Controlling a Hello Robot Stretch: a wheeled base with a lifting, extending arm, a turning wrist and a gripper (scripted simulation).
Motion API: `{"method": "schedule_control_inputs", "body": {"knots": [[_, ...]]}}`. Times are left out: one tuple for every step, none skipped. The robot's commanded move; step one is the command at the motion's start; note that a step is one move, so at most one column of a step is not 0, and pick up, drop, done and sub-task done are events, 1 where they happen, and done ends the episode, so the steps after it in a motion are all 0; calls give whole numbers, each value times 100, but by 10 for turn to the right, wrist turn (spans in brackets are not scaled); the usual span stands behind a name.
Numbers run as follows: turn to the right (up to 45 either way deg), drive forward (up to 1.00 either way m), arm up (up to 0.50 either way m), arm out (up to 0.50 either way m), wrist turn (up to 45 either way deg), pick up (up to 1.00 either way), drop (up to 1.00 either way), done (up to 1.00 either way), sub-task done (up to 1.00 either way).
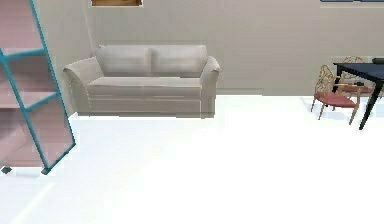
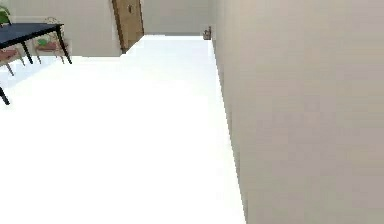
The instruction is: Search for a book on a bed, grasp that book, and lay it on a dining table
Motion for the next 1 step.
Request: {"method": "schedule_control_inputs", "body": {"knots": [[0, 15, 0, 0, 0, 0, 0, 0, 0]]}}
